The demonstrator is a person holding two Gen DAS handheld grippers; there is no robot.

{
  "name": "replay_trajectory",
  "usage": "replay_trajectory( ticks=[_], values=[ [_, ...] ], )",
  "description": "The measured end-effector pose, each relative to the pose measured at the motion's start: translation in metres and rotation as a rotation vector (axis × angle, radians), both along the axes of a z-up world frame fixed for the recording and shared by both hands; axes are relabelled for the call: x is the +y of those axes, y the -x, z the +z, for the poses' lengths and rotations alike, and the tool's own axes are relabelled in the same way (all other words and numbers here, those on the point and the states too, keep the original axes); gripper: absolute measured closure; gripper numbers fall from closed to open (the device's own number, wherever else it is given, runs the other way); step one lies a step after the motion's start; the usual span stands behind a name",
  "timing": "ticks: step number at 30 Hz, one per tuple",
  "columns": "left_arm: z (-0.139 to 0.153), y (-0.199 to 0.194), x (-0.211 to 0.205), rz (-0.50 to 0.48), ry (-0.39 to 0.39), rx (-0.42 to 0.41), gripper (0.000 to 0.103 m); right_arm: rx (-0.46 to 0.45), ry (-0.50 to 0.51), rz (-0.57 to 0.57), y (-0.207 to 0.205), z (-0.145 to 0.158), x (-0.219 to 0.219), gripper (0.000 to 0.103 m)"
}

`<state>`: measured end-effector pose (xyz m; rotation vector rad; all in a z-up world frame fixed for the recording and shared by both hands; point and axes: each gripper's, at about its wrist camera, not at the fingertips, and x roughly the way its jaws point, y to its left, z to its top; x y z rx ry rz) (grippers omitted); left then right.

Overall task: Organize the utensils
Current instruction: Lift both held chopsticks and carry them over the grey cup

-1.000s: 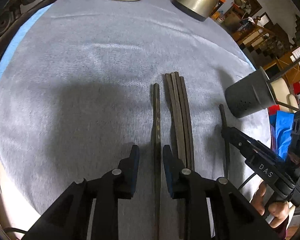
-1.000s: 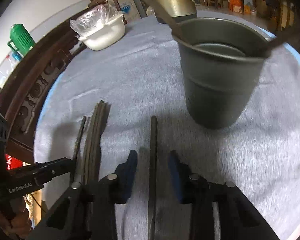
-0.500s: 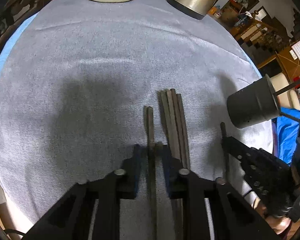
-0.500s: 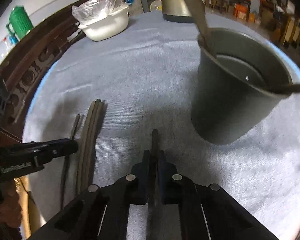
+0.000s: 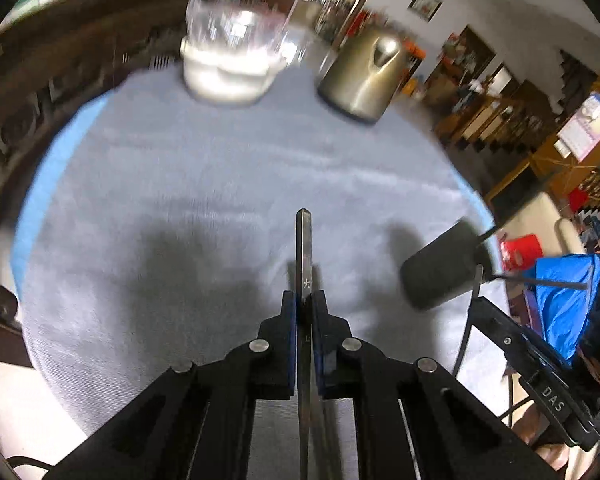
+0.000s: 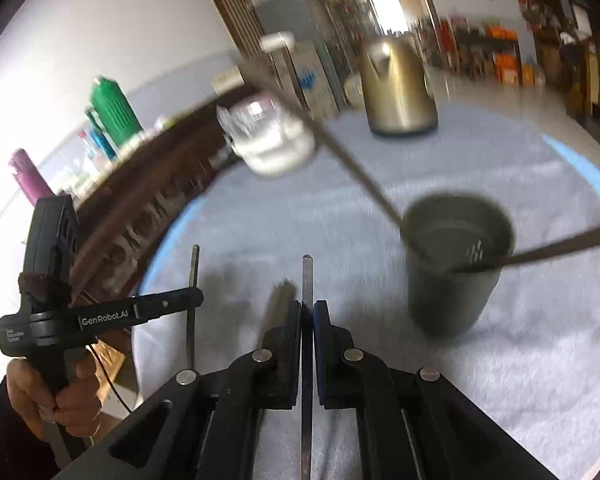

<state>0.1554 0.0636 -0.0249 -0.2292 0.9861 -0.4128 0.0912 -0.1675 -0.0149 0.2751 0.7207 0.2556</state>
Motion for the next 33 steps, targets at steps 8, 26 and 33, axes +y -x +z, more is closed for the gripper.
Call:
replay_trajectory(
  ticks=[8, 26, 33],
  values=[
    [0.065, 0.035, -0.004, -0.009, 0.025, -0.202, 0.096, -0.243, -0.032, -0.038, 0.035, 0.052, -0.012, 0.096],
    [0.145, 0.052, -0.049, -0.004, 0.14, -0.482, 0.096, -0.471, 0.019, -0.196, 0.059, 0.137, -0.059, 0.096],
    [0.165, 0.047, -0.078, -0.015, 0.185, -0.571, 0.096, -0.534, 0.034, -0.255, 0.061, 0.157, -0.076, 0.096]
  ],
)
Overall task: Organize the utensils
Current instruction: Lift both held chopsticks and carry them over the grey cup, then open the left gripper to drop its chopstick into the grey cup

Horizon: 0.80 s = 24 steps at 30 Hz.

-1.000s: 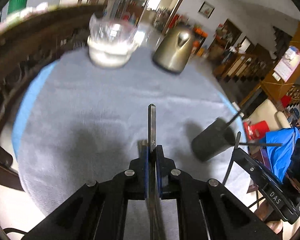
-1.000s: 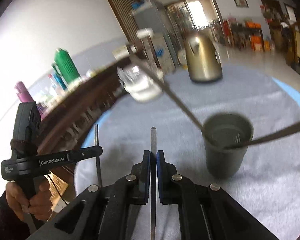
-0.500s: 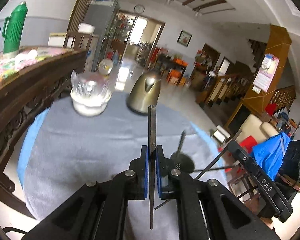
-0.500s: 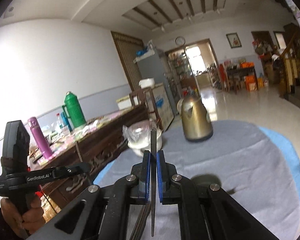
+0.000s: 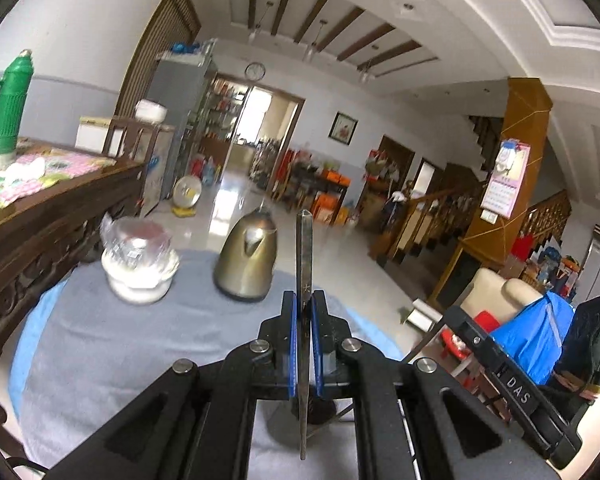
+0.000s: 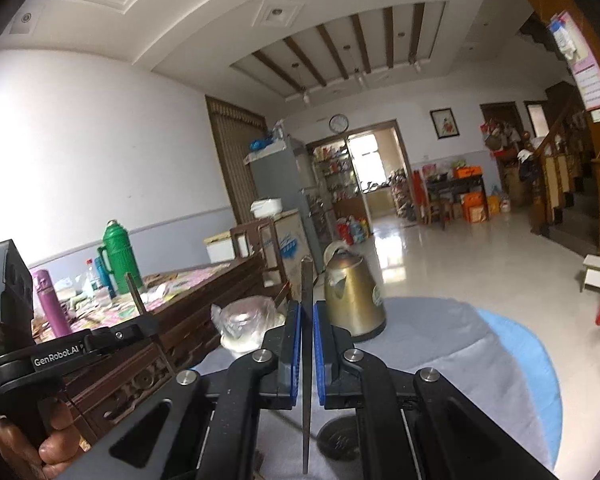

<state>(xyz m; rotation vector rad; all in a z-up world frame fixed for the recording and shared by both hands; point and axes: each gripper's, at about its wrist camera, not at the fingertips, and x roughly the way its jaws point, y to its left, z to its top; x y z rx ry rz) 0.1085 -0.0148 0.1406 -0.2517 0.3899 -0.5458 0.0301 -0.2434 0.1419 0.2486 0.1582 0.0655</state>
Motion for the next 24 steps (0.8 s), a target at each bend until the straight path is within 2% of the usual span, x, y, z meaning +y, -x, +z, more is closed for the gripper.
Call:
replay_trajectory(
  ticks=[4, 9, 17, 24],
  values=[
    [0.007, -0.007, -0.025, 0.01, -0.01, -0.078, 0.096, -0.033, -0.007, -0.044, -0.006, 0.008, -0.012, 0.096],
    [0.001, -0.021, -0.047, 0.035, -0.013, -0.113, 0.096, -0.032, 0.008, -0.09, -0.022, 0.004, -0.021, 0.096],
    [-0.035, -0.041, -0.076, 0.091, -0.073, -0.074, 0.096, 0.048, 0.0, -0.118, -0.043, -0.026, -0.043, 0.096],
    [-0.059, -0.043, -0.097, 0.057, -0.139, -0.023, 0.096, 0.123, -0.08, -0.074, -0.052, -0.049, -0.064, 0.096]
  ],
)
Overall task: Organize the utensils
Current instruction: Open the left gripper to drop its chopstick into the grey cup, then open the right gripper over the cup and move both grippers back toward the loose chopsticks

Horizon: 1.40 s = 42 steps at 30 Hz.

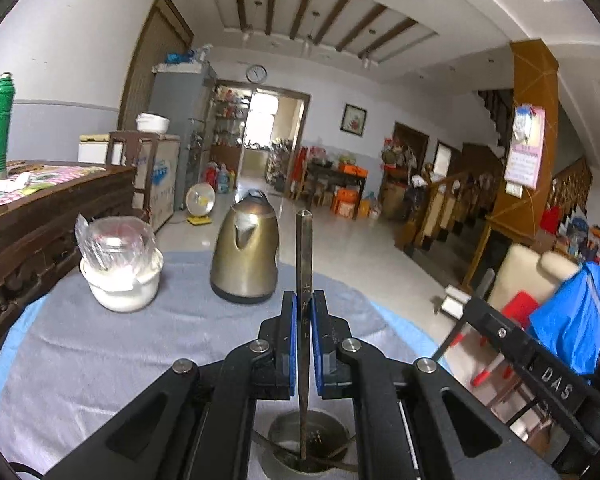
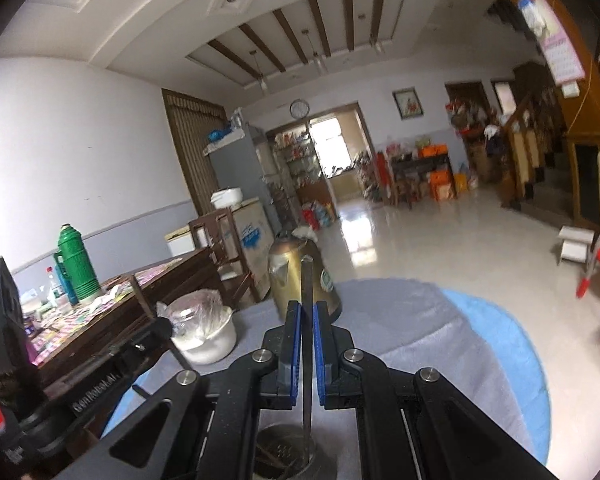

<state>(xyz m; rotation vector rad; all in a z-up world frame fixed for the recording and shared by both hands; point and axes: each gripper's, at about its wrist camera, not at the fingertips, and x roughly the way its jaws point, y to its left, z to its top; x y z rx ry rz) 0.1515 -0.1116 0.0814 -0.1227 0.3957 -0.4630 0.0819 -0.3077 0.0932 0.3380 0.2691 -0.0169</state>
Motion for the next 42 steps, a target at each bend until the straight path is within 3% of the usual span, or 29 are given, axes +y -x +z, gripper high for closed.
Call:
replay_trajectory(
  ticks=[5, 7, 9, 12, 14, 20, 26, 32, 39, 41, 42],
  values=[
    [-0.001, 0.012, -0.007, -0.01, -0.068, 0.0, 0.093, 0.034, -0.13, 0.069, 0.003, -0.01, -0.017, 0.093],
    [0.003, 0.019, -0.004, -0.02, -0.071, -0.005, 0.086, 0.034, -0.181, 0.084, 0.007, -0.012, -0.024, 0.092],
    [0.006, 0.026, 0.002, -0.02, -0.073, -0.006, 0.062, 0.024, -0.241, 0.111, 0.012, -0.015, -0.03, 0.088],
    [0.01, 0.039, 0.014, -0.021, -0.064, -0.008, 0.059, 0.015, -0.299, 0.113, 0.021, -0.02, -0.036, 0.072],
    [0.012, 0.048, 0.022, -0.024, -0.067, 0.003, 0.055, 0.008, -0.331, 0.112, 0.026, -0.023, -0.039, 0.068],
    [0.009, 0.079, 0.053, -0.007, -0.064, 0.029, 0.041, -0.027, -0.428, 0.085, 0.055, -0.038, -0.047, 0.068],
    [-0.005, 0.101, 0.073, 0.027, -0.091, 0.081, 0.035, -0.004, -0.461, 0.058, 0.076, -0.05, -0.05, 0.067],
    [-0.017, 0.113, 0.088, 0.063, -0.098, 0.164, 0.035, -0.002, -0.413, 0.016, 0.101, -0.041, -0.043, 0.068],
    [-0.015, 0.135, 0.107, 0.115, -0.147, 0.193, 0.031, 0.023, -0.38, 0.021, 0.123, -0.035, -0.025, 0.068],
    [-0.014, 0.142, 0.116, 0.135, -0.157, 0.202, 0.03, 0.022, -0.379, 0.029, 0.129, -0.033, -0.021, 0.062],
    [-0.012, 0.144, 0.118, 0.141, -0.162, 0.207, 0.03, 0.022, -0.378, 0.031, 0.129, -0.031, -0.019, 0.048]
  ],
)
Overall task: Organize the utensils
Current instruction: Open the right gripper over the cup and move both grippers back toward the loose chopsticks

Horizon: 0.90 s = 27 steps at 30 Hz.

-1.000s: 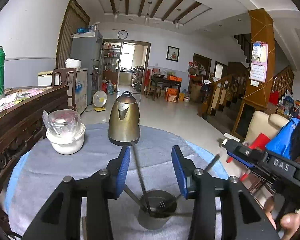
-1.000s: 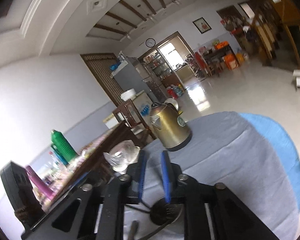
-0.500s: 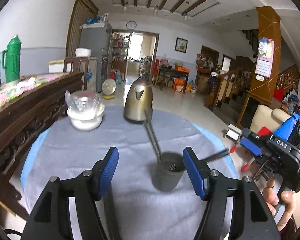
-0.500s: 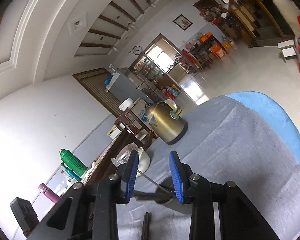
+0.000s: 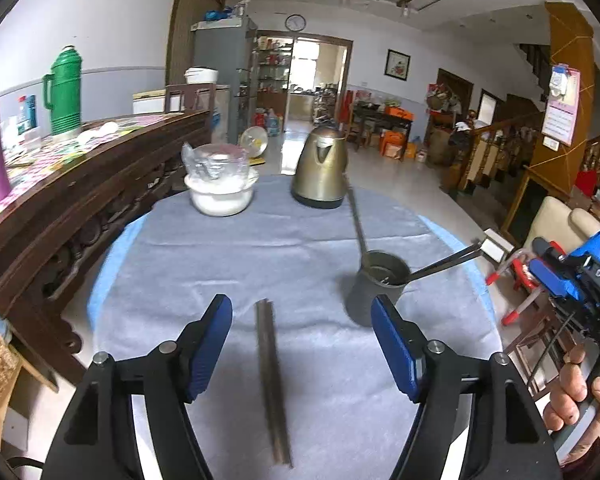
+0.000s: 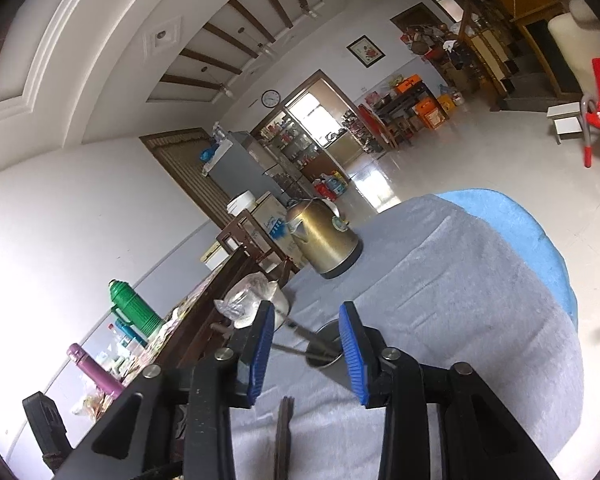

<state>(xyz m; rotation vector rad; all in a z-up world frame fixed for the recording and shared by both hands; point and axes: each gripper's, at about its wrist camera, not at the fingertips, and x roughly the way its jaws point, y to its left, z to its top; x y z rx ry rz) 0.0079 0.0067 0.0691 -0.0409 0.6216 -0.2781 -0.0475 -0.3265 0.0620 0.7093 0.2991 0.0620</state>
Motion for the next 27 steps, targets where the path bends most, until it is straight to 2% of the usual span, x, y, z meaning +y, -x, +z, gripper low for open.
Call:
replay_trajectory(
  ticks=[1, 5, 13, 22, 27],
  values=[
    [0.0, 0.002, 0.004, 0.008, -0.009, 0.008, 0.03, -0.007, 0.001, 0.0, 0.004, 0.001, 0.004, 0.045],
    [0.002, 0.007, 0.019, 0.031, -0.024, 0.035, 0.029, -0.046, 0.065, 0.015, 0.015, 0.015, 0.027, 0.045],
    [0.002, 0.016, 0.047, 0.053, -0.027, 0.062, 0.029, -0.105, 0.126, 0.05, 0.026, 0.035, 0.064, 0.045],
    [0.014, 0.038, 0.072, 0.071, -0.016, 0.025, 0.029, -0.102, 0.151, 0.123, 0.028, 0.041, 0.105, 0.045],
    [0.02, 0.049, 0.084, 0.088, -0.019, 0.002, 0.025, -0.113, 0.179, 0.171, 0.036, 0.045, 0.128, 0.045]
  ],
)
